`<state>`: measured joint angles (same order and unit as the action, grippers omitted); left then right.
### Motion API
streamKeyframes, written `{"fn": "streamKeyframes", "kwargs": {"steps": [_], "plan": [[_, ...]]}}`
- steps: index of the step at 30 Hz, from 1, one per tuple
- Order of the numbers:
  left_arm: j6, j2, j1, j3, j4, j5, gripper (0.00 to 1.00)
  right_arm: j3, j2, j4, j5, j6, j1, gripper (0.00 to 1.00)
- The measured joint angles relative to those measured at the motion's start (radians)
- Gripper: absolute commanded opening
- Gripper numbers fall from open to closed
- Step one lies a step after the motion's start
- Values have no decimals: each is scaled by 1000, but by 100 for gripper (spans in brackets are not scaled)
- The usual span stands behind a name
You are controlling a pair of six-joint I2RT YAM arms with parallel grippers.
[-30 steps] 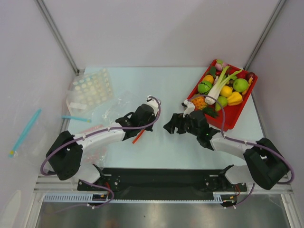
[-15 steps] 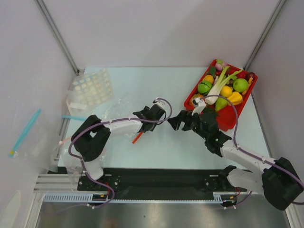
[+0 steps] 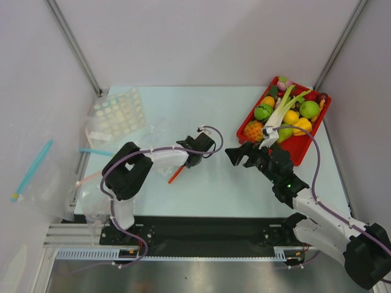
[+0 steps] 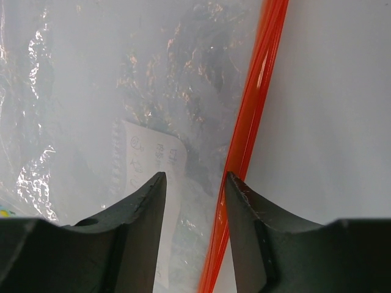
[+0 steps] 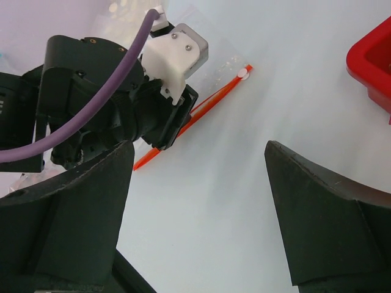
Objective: Place the food in the zip-top bag and seal the zipper
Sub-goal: Pick up the zipper food storage bag at the center of the board.
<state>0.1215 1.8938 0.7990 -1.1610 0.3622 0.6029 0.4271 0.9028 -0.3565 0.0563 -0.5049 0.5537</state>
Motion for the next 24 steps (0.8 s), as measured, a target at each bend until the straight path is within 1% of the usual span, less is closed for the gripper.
{"fn": "streamKeyframes", "kwargs": {"steps": [2, 5, 11, 13, 14, 20, 24], "plan": [[0, 8, -8, -4, 9, 1, 46, -2, -8, 0, 0, 0, -5, 92], [0, 26, -14, -18, 22, 13, 39, -3, -9, 0, 1, 0, -9, 93], [14, 63, -15, -53, 58, 81, 21, -5, -9, 0, 2, -1, -14, 92], [32, 66, -16, -59, 74, 105, 3, -5, -9, 0, 3, -1, -15, 93], [40, 66, -16, -60, 78, 113, 0, -5, -9, 0, 4, -1, -15, 92], [45, 66, -17, -61, 91, 131, 0, -5, -10, 0, 5, -1, -18, 93], [45, 39, -7, -53, 80, 96, 0, -5, -7, -1, 16, -2, -18, 93]]}}
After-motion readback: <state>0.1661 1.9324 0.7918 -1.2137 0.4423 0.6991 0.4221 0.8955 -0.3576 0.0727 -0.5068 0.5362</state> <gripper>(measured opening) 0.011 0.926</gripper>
